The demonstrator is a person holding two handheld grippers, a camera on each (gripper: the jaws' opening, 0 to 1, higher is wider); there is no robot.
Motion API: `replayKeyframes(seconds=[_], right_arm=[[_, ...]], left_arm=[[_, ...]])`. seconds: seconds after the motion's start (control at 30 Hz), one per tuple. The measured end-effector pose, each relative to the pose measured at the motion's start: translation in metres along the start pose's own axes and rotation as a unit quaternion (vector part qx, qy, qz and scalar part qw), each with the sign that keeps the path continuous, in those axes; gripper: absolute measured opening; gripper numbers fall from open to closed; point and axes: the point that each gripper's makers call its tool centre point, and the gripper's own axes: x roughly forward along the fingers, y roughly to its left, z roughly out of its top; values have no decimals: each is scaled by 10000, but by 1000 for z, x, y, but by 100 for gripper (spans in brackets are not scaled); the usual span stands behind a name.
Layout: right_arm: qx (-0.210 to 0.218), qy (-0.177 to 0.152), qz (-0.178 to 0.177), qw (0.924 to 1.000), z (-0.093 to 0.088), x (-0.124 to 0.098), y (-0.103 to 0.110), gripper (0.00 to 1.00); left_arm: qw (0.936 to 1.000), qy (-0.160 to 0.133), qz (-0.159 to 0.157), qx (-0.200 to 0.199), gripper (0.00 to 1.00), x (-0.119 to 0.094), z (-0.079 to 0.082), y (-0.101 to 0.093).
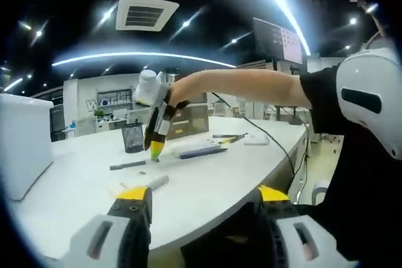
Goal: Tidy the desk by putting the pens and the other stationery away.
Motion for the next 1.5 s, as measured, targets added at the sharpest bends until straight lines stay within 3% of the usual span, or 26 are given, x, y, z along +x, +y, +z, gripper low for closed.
replayKeyframes(seconds=[0.4,0.87,1.17,1.23,1.37,1.5], right_arm=[[53,222,13,9997,-2,16,-15,31],[-30,308,96,9995,8,29,-21,17],[126,371,371,9985,10,29,-14,7],[132,384,348,9986,10,29,-14,7],[593,351,338,9970,10,30,-16,5],[493,354,286,9977,10,30,-13,5]], left_arm=[[9999,85,-69,-32,66,4,-4,-3],[9998,148,-150,-74,65,7,-9,-6],[9997,155,-173,-107,65,7,-10,-6],[9997,154,-178,-118,65,7,-10,-6],[9996,150,-201,-116,65,8,-10,-8],[9996,136,-228,-104,65,8,-8,-10]])
